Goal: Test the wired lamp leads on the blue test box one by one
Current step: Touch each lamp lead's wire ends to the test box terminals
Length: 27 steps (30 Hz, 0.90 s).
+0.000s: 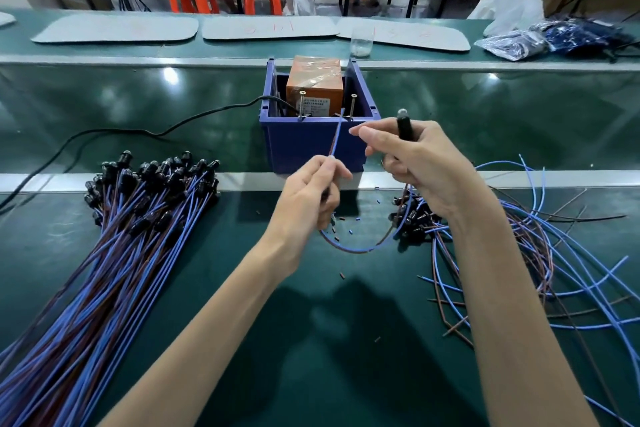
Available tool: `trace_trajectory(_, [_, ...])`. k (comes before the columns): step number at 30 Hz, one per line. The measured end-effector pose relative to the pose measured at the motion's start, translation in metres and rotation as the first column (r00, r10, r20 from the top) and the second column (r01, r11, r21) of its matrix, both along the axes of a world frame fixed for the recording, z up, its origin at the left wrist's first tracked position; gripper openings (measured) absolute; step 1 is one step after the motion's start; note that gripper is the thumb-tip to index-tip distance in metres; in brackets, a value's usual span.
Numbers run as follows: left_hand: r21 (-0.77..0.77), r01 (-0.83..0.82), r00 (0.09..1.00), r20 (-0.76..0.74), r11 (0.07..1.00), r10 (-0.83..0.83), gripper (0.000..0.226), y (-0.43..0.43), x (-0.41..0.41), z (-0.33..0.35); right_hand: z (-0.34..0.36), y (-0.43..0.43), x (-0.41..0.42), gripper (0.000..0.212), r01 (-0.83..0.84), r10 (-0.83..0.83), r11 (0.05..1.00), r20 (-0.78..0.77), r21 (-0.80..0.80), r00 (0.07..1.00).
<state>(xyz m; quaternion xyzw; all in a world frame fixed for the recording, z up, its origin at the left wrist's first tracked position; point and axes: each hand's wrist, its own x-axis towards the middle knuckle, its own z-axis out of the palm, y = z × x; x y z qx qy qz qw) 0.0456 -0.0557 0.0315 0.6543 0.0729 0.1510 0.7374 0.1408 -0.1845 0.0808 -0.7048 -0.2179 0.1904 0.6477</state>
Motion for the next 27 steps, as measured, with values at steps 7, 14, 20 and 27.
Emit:
trace_trajectory(7, [0.106, -0.087, 0.996, -0.006, 0.991, 0.088, 0.030, -0.007, -0.003, -0.004, -0.002, -0.001, 0.003, 0.019, 0.050, -0.049, 0.998, -0.014, 0.040, 0.999])
trace_trajectory(14, [0.168, -0.026, 0.998, -0.051, 0.985, 0.035, 0.032, -0.003, -0.004, -0.001, -0.004, 0.002, -0.002, 0.008, 0.030, -0.030, 0.996, -0.002, 0.080, 1.000])
trace_trajectory(20, [0.128, -0.099, 0.995, 0.037, 0.987, 0.095, 0.021, 0.000, -0.002, 0.000, -0.005, 0.010, -0.006, 0.013, -0.006, 0.008, 0.996, -0.018, 0.086, 1.000])
trace_trajectory(27, [0.131, -0.242, 0.969, 0.077, 0.961, 0.233, 0.020, 0.001, 0.001, -0.005, -0.006, 0.016, -0.010, 0.008, -0.027, 0.027, 1.000, 0.060, 0.001, 0.998])
